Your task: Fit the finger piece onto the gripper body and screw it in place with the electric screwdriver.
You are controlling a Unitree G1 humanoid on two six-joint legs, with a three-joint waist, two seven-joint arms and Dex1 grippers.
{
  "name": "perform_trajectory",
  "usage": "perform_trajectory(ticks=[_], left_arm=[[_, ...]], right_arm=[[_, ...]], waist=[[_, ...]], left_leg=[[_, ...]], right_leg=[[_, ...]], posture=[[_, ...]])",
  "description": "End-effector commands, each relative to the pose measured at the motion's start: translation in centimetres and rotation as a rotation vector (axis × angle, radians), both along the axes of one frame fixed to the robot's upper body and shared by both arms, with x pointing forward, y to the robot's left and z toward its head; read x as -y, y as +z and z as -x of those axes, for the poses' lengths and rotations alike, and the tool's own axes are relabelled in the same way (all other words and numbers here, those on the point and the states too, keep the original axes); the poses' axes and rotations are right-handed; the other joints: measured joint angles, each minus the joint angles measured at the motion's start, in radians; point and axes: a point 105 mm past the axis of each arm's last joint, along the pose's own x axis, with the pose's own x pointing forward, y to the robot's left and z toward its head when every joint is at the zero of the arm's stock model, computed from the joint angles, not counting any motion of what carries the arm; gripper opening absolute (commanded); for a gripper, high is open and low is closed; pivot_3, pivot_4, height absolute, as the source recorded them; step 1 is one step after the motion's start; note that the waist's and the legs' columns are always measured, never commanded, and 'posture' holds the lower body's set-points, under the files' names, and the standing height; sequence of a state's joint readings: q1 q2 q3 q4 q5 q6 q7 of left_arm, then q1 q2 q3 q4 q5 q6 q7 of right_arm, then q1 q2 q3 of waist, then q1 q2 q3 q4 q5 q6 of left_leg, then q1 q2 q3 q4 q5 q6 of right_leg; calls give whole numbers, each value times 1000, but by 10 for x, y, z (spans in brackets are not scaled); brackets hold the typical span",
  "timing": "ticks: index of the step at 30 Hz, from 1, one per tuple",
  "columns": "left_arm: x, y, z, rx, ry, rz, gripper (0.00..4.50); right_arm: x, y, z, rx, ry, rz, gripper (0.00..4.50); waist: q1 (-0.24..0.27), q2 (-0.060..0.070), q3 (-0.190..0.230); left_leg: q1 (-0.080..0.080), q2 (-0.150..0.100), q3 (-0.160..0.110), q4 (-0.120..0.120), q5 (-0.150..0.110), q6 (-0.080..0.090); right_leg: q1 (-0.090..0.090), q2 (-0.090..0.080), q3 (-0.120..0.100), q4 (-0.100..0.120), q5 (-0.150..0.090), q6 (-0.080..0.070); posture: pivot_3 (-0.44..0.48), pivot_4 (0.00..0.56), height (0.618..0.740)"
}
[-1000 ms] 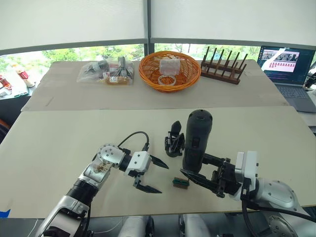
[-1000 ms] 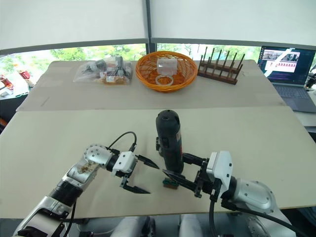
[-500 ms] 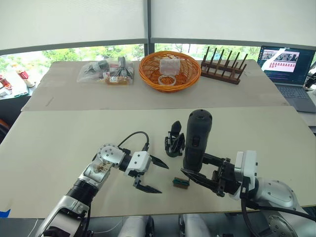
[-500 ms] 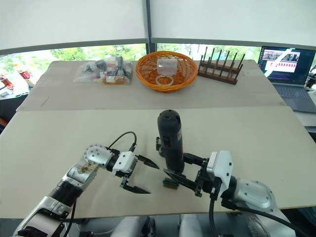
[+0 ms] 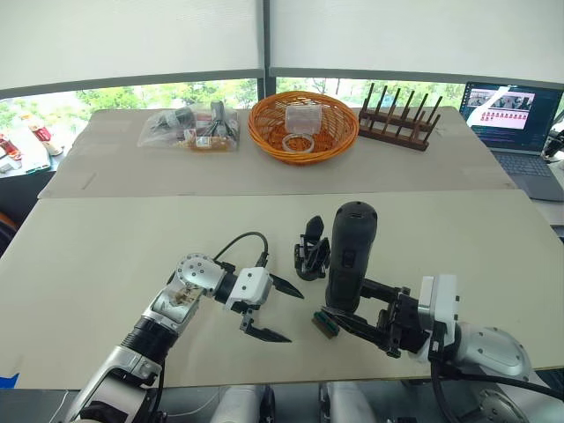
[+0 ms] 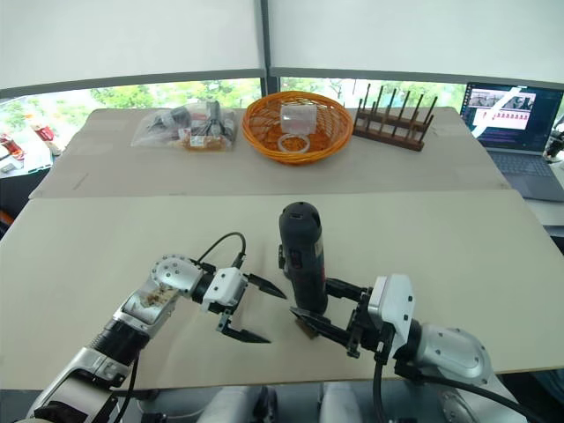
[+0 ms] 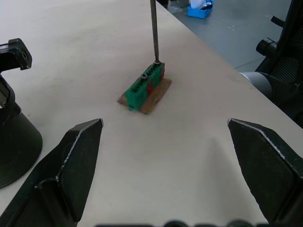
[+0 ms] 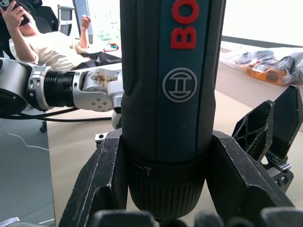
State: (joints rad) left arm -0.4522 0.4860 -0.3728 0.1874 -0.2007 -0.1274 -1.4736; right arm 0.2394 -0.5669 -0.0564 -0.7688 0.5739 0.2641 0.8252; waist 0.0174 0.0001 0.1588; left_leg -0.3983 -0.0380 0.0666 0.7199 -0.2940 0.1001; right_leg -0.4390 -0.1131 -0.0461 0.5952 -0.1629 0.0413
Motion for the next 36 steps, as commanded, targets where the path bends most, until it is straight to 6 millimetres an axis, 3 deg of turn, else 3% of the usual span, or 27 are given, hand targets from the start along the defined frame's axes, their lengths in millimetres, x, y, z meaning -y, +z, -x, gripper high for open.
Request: perform_trajectory(ticks=[1, 17, 27, 36], left_arm=[[2, 7, 0, 20, -4, 23, 4500], [-2, 5, -2, 26, 25, 22, 4500], [-9, 7, -6, 18, 80, 21, 4500], [-29, 21, -25, 30, 235, 42, 4500]], right_arm=[[-6, 14, 8, 69, 36, -19, 1892], [0, 31, 8, 103, 89, 21, 1892], [-7, 67, 6, 116, 174, -23, 1892], [-18, 101, -13, 69, 290, -29, 1892]], waist=[[0, 0, 0], [4, 0, 0], [3, -1, 0], [-3, -1, 1]], left_leg=[[0, 0, 0, 0, 0, 0], [0, 0, 0, 0, 0, 1], [-1, 1, 0, 0, 0, 0], [-1, 1, 0, 0, -1, 1]], right_leg=[[0, 0, 0, 0, 0, 0], [0, -1, 0, 0, 0, 0], [-1, -2, 0, 0, 0, 0], [-2, -4, -1, -1, 1, -1]], posture=[[0, 150, 740], [0, 150, 740], [0, 150, 740], [0, 150, 740]])
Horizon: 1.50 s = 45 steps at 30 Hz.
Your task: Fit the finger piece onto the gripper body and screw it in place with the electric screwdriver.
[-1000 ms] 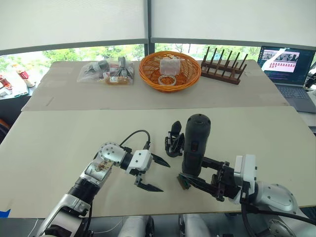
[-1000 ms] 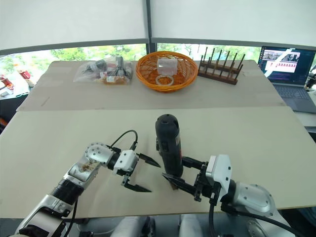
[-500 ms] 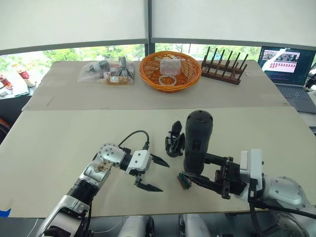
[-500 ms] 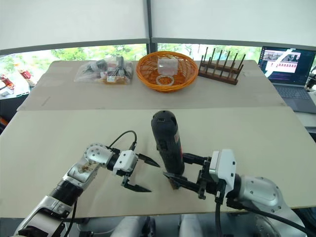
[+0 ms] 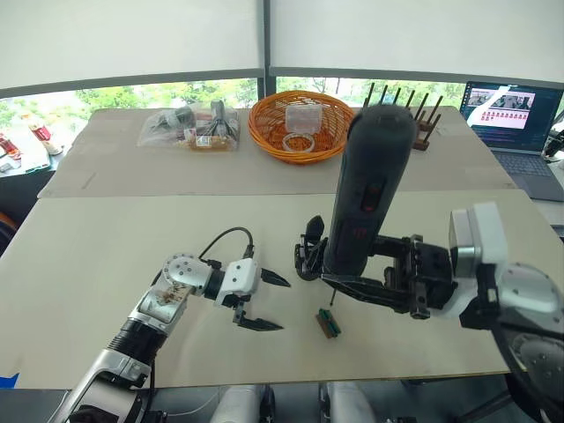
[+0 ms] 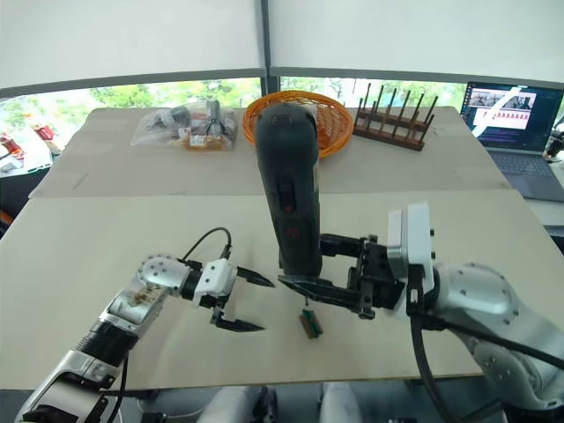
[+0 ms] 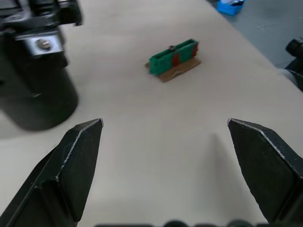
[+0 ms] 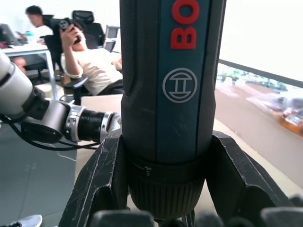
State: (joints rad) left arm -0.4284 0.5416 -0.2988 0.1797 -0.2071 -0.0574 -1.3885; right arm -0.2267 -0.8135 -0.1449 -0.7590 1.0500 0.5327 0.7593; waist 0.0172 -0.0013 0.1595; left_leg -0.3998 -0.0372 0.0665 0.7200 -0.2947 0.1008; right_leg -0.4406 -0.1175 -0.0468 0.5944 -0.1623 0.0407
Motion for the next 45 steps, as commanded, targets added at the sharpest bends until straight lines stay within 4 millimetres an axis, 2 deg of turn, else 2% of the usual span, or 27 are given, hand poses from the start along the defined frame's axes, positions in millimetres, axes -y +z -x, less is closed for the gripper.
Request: perform_trajectory(ticks=[1, 8, 15, 20, 30, 45], left_arm=[[-8, 19, -10, 50, 64, 42, 4500], [-22, 27, -26, 94, 151, 37, 4500], [-17, 29, -44, 130, 190, 48, 4500], [-5, 32, -50, 147, 175, 67, 4500], [15, 31, -53, 145, 124, 89, 4500], [29, 25, -50, 136, 98, 100, 4500]], right_arm=[[-8, 23, -5, -14, 52, -35, 1892], [-24, 54, -29, -92, 110, -86, 1892], [-42, 71, -50, -93, 141, -68, 1892], [-46, 66, -60, -59, 140, -32, 1892], [-40, 55, -68, -6, 94, 7, 1892], [-35, 46, -74, 25, 58, 23, 1892]], waist=[[-4, 0, 0], [-4, 0, 0], [-4, 0, 0], [-5, 0, 0], [-6, 0, 0], [-7, -1, 0]], left_leg=[[0, 0, 0, 0, 0, 0], [-2, 0, 0, -1, 4, -7], [-12, -3, 0, 0, 4, -7], [-16, -7, 1, 2, 5, -6], [-17, -7, 1, 6, 5, -5], [-16, -6, 1, 10, 5, -4]], right_leg=[[0, -4, 0, 0, 0, 0], [-2, -6, -3, 0, 1, -1], [-12, -4, -6, 2, 3, 0], [-14, -2, -8, 8, 3, 2], [-14, -2, -13, 9, 3, 2], [-15, -5, -12, 15, 3, 2]], posture=[[0, 150, 740], [0, 150, 740], [0, 150, 740], [0, 150, 740], [0, 150, 740], [0, 150, 740]])
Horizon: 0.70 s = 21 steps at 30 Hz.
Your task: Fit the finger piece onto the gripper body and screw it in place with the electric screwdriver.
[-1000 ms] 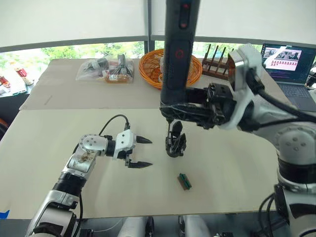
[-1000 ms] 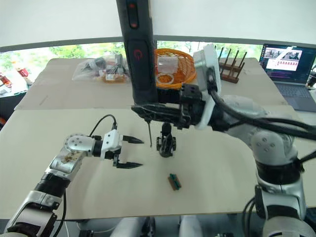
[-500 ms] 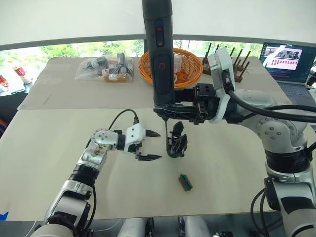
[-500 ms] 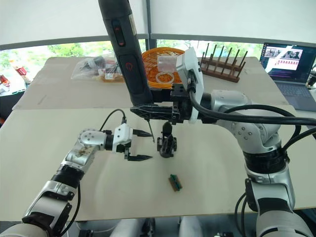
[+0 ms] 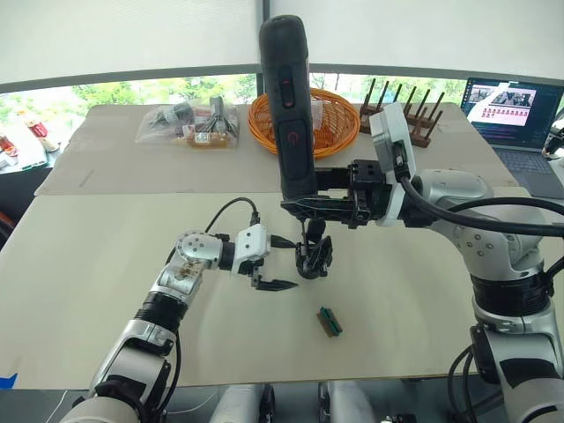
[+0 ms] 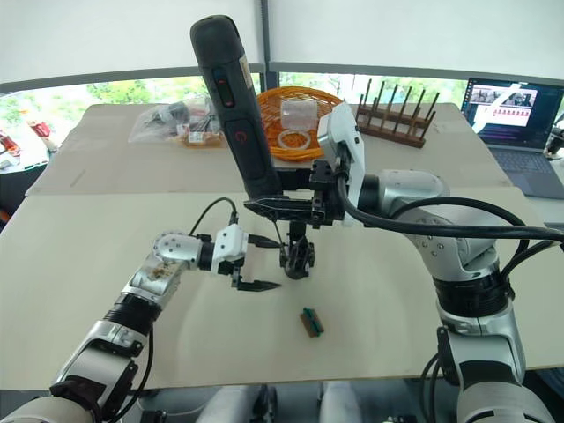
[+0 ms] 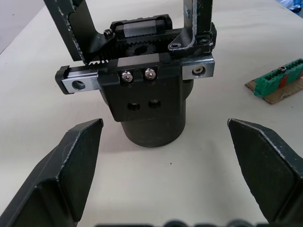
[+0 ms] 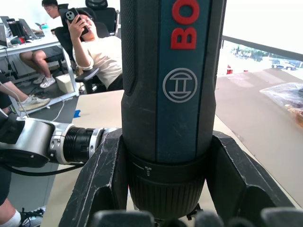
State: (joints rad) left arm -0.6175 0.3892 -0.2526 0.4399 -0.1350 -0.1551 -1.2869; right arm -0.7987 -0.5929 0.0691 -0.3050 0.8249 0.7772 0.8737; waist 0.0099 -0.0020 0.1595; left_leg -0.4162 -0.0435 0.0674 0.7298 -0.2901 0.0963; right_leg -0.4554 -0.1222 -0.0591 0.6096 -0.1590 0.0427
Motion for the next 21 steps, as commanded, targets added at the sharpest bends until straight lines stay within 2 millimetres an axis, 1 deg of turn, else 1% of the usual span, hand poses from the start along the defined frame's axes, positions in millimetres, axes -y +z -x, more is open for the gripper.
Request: perform_trajectory(ticks=[1, 21], left_arm=[[5, 5, -2, 35, -11, 6, 4500], [18, 9, -8, 34, -1, 35, 4500]], right_arm=[[4, 16, 6, 99, 9, -52, 1892], [7, 7, 1, 111, -15, -44, 1892]], waist=[[0, 0, 0], [0, 0, 0]], left_leg=[[0, 0, 0, 0, 0, 0], [0, 0, 0, 0, 0, 0]], right_leg=[[0, 0, 0, 0, 0, 0], [0, 0, 0, 0, 0, 0]], posture=[[0, 150, 740], [0, 150, 740]])
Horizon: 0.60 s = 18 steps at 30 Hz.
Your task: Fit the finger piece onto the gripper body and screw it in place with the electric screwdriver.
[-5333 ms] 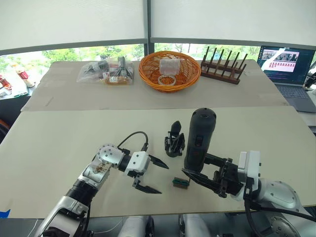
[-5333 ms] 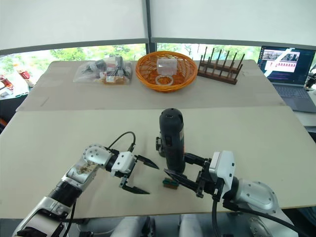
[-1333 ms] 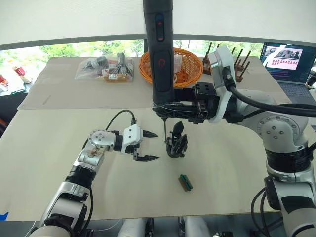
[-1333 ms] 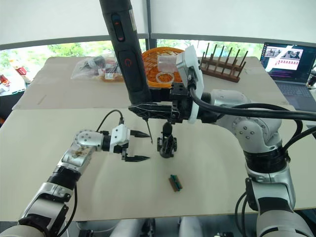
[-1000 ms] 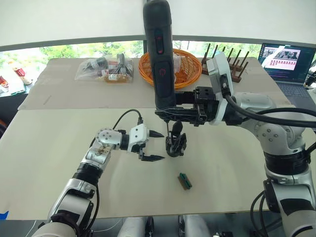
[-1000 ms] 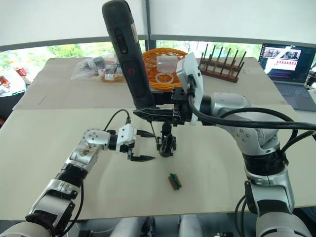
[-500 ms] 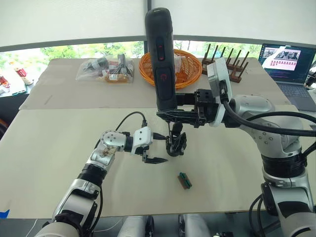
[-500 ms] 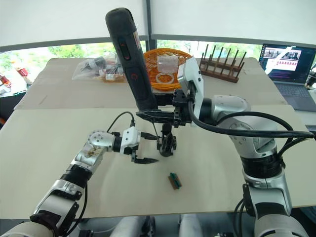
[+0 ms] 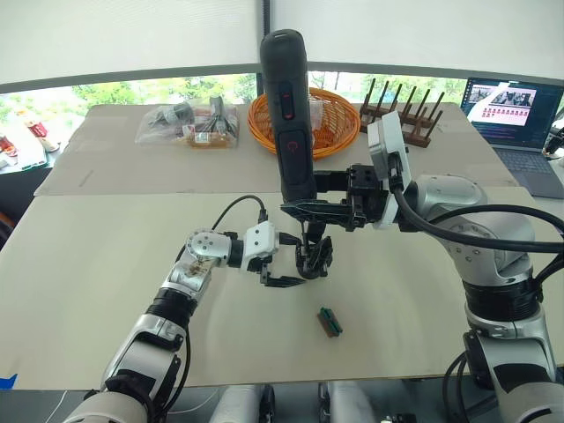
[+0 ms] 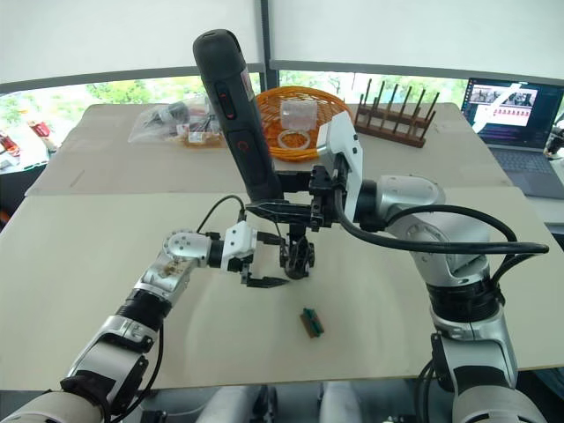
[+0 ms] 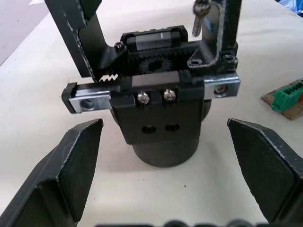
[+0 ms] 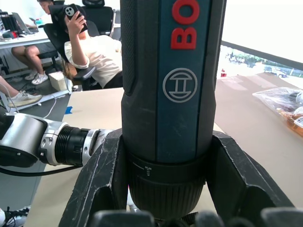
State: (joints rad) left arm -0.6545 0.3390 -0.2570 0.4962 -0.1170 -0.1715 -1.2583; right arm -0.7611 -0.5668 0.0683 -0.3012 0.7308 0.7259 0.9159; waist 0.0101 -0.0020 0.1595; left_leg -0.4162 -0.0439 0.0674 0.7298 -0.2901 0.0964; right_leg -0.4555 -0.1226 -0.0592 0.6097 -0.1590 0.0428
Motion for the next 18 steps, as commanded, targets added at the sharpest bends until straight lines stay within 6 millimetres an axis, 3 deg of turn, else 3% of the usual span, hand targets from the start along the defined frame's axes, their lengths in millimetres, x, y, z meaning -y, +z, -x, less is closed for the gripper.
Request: perform_trajectory(ticks=[1, 18], left_arm=[[5, 8, -2, 29, -7, 13, 4500], [7, 11, -2, 39, -15, 9, 4500]], right_arm=[[6, 15, 5, 77, 7, -50, 1892], [8, 13, 3, 80, 16, -56, 1892]], waist=[[0, 0, 0], [0, 0, 0]], left_leg=[[0, 0, 0, 0, 0, 0], [0, 0, 0, 0, 0, 0]], right_leg=[[0, 0, 0, 0, 0, 0], [0, 0, 0, 0, 0, 0]], posture=[[0, 150, 740], [0, 150, 740]])
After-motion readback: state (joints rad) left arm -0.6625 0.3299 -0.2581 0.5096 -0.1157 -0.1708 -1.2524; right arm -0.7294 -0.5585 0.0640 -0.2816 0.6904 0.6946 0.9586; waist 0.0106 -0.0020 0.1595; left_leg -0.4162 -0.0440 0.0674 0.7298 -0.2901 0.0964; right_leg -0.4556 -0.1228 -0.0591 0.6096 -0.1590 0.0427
